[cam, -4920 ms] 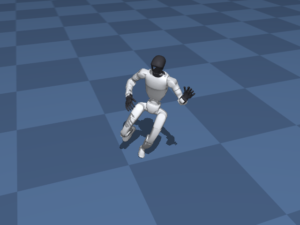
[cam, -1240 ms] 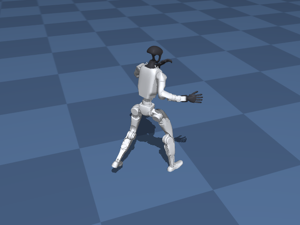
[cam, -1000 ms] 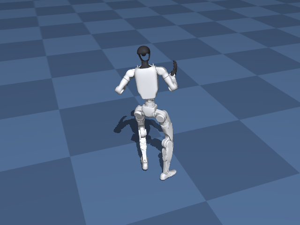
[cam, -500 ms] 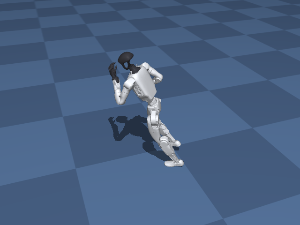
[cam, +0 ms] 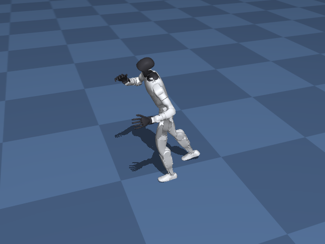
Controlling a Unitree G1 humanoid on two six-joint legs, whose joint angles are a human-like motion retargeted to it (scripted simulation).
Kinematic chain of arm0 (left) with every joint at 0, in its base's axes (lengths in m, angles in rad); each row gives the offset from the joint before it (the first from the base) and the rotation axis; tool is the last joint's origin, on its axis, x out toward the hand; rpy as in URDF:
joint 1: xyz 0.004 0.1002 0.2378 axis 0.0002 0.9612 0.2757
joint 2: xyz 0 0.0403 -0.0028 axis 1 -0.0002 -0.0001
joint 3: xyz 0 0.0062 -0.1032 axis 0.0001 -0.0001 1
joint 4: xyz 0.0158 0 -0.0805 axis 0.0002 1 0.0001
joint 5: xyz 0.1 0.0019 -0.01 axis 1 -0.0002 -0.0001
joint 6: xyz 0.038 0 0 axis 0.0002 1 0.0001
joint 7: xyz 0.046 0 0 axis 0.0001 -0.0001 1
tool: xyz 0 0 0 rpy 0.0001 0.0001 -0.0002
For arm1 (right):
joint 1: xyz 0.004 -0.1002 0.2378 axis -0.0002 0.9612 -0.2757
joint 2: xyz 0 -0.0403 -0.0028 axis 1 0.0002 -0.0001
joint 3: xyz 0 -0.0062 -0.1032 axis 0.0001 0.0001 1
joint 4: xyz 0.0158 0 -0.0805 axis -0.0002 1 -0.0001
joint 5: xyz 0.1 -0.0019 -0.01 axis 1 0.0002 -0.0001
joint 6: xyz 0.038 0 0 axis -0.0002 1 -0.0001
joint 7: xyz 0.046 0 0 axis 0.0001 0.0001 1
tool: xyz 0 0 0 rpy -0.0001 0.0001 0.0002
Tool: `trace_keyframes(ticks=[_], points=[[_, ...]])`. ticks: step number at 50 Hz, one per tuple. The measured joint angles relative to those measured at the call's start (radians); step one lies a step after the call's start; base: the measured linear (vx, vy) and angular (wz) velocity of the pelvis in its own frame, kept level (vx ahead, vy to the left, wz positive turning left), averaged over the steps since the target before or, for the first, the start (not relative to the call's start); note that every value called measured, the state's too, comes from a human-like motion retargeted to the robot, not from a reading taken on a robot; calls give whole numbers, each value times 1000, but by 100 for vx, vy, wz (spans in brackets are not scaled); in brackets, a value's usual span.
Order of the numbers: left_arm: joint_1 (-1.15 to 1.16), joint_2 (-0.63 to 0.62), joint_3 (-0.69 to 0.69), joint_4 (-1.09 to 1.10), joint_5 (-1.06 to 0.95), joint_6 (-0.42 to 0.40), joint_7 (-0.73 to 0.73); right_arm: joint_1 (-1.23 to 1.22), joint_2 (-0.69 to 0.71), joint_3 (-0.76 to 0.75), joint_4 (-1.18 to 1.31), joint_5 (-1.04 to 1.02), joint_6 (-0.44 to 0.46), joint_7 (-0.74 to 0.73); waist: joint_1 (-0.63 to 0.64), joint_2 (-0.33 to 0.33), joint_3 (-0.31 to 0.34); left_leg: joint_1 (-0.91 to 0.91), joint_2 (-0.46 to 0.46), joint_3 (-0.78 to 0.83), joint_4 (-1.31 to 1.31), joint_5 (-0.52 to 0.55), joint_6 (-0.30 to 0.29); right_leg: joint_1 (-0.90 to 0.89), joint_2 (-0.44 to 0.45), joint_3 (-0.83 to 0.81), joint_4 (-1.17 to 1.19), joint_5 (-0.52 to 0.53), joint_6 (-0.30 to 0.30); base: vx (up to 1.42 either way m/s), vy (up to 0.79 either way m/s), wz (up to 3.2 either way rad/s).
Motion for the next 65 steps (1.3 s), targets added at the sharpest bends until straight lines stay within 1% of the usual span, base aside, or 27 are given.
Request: trace_keyframes(ticks=[2, 3, 5, 7, 9, 12, 15, 17, 20, 23, 25, 27, 30, 34, 37, 40, 42, 44, 47, 48, 50, 53, 55, 57, 60, 62, 65], points=[[-81, 110, 34, -26, 68, -19, 21, 5, -58, 163, 14, -29, -36, 95, -38, 64, 55, 55, 24, -7, -13, -13, -20, 85, 35, -2, 74, -31, -41, 87, 29, 149], [-139, 171, 40, -35, 121, -20, 18, 14, -87, 216, 27, -71, -56, 147, -68, 99, 88, 84, 38, -26, 39, -65, -12, 91, 49, -12, 193, -80, -65, 87, 27, 178], [-290, 282, 24, -51, 240, 7, 12, 83, -133, 254, 58, -176, -83, 220, -140, 145, 119, 99, 49, -87, 164, -190, 15, -29, 53, -17, 569, -215, -93, 85, 22, 180], [-481, 347, -37, -76, 314, 55, 12, 248, -127, 191, 112, -167, -72, 247, -233, 169, 120, 91, 31, -147, 221, -256, 13, -200, 46, 1, 852, -322, -105, 86, 14, 182], [-673, 357, -143, -114, 356, 95, 20, 469, -65, 61, 163, -40, -41, 263, -331, 216, 117, 118, 25, -205, 192, -244, -27, -332, 53, -13, 951, -382, -121, 93, 8, 197], [-883, 307, -348, -196, 377, 115, 52, 756, 31, -147, 205, 167, -3, 226, -484, 332, 117, 201, 58, -305, 66, -122, -106, -450, 87, -92, 821, -391, -134, 102, -3, 202], [-973, 234, -580, -280, 335, 88, 63, 911, 62, -296, 251, 312, 14, 124, -634, 429, 114, 300, 103, -397, -69, 89, -170, -467, 114, -182, 437, -312, -121, 112, -23, 180], [-998, 179, -746, -308, 283, 62, 38, 945, 57, -382, 287, 369, 15, 49, -708, 444, 123, 387, 107, -446, -138, 224, -195, -439, 103, -233, 170, -280, -97, 118, -39, 140], [-983, 87, -968, -305, 238, 11, -39, 934, 48, -491, 335, 387, -23, -59, -750, 422, 149, 517, 98, -507, -156, 330, -156, -410, 79, -281, -10, -267, -61, 118, -47, 63], [-915, 11, -1079, -218, 331, -46, -143, 841, 32, -605, 378, 364, -107, -205, -690, 364, 190, 509, 67, -480, 167, 269, -49, -357, 45, -251, 108, -255, -109, 112, -47, -30], [-779, 6, -1040, -163, 428, -50, -165, 711, 20, -671, 387, 329, -144, -320, -626, 349, 211, 416, 96, -417, 498, 158, -16, -363, 55, -207, 300, -381, -155, 107, -44, -98], [-564, -15, -930, -93, 442, -42, -165, 534, 34, -714, 373, 293, -162, -410, -544, 333, 212, 314, 109, -386, 748, 59, 14, -360, 79, -164, 442, -496, -166, 108, -39, -134], [-225, -91, -697, 11, 378, -50, -176, 269, 92, -705, 315, 210, -162, -467, -399, 291, 159, 129, 76, -341, 918, -23, 63, -311, 102, -99, 443, -531, -136, 111, -30, -147], [59, -135, -420, 109, 113, -72, -134, 112, 160, -562, 186, 118, -121, -444, -147, 168, 69, -51, -4, -220, 656, -24, 96, -200, 71, 12, 224, -339, -49, 116, -14, -163], [140, -101, -222, 178, -136, -110, -59, 56, 159, -356, 108, 101, -66, -315, 12, 103, 50, -51, -34, -135, 206, 47, 54, -91, 48, 75, 76, -125, -1, 122, 8, -157], [146, 5, -12, 239, -233, -163, 34, -4, 114, -74, 56, 122, -44, -94, 78, 146, 70, 15, -19, -130, -155, 79, -52, 94, 78, 123, -29, 19, -5, 127, 25, -82], [111, 127, 116, 256, -213, -195, 93, -33, 71, 110, 42, 82, -55, 25, 57, 213, 100, 60, -1, -163, -179, 113, -83, 213, 107, 125, 7, 33, -48, 125, 29, 19], [26, 283, 210, 250, -146, -200, 151, -18, 33, 238, 50, -25, -71, 100, 13, 281, 129, 100, 24, -200, -54, 97, -54, 244, 112, 32, 216, -37, -97, 120, 29, 71], [-230, 522, 224, 190, -13, -123, 227, 124, 0, 306, 127, -153, -62, 136, -83, 323, 167, 99, 26, -246, 253, -99, 28, 103, 17, -121, 742, -249, -172, 111, 24, 104], [-342, 582, 184, 152, 19, -88, 245, 200, 5, 304, 176, -144, -48, 137, -126, 323, 176, 97, 14, -257, 315, -148, 36, 31, -9, -117, 881, -306, -188, 105, 15, 110], [-647, 649, -25, 56, 84, -15, 270, 381, 34, 242, 282, -48, -19, 136, -213, 326, 165, 106, -12, -282, 345, -189, 23, -133, -7, -66, 1051, -372, -195, 105, 9, 114], [-1144, 585, -504, -61, 187, 56, 260, 674, 98, 16, 366, 200, 7, 106, -353, 385, 118, 184, 5, -351, 232, -140, -42, -306, 77, -48, 980, -395, -182, 108, 0, 128], [-1329, 506, -729, -114, 253, 78, 230, 807, 140, -142, 395, 359, 5, 67, -472, 426, 90, 240, 35, -412, 140, -58, -84, -362, 109, -103, 778, -363, -178, 111, -12, 146], [-1398, 415, -883, -146, 290, 75, 194, 860, 159, -310, 425, 463, -7, -4, -593, 439, 71, 294, 47, -475, 66, 52, -114, -357, 117, -164, 461, -290, -154, 114, -23, 149], [-1429, 259, -1099, -134, 333, 75, 147, 824, 134, -586, 480, 483, -30, -175, -726, 389, 56, 415, 21, -562, -17, 196, -115, -317, 94, -212, 42, -215, -69, 119, -38, 100], [-1395, 162, -1209, -94, 415, 63, 110, 726, 69, -738, 503, 408, -58, -309, -740, 335, 50, 499, 0, -581, -10, 244, -81, -322, 89, -184, -16, -203, -37, 118, -43, -23], [-1267, 38, -1265, -35, 549, 23, 39, 484, -120, -876, 492, 292, -106, -490, -697, 274, 66, 504, -32, -531, 256, 229, -24, -309, 104, -100, 103, -233, -81, 110, -36, -112]])
